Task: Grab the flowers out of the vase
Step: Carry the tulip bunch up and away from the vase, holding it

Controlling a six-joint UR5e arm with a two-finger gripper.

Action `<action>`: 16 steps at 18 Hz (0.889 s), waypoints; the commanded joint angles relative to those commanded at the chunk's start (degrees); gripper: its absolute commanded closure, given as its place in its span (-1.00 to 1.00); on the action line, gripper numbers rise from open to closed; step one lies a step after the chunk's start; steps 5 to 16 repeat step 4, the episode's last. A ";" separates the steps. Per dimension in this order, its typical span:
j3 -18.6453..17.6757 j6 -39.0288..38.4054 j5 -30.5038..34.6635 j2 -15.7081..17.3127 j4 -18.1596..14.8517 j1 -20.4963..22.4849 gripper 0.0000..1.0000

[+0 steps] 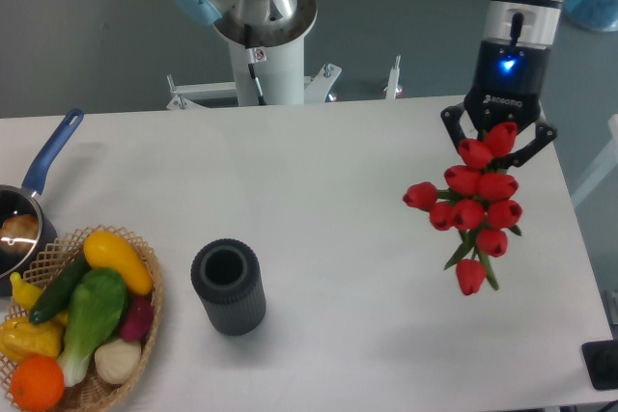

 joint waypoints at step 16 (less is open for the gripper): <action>-0.43 3.29 6.79 -1.32 -1.25 0.18 0.97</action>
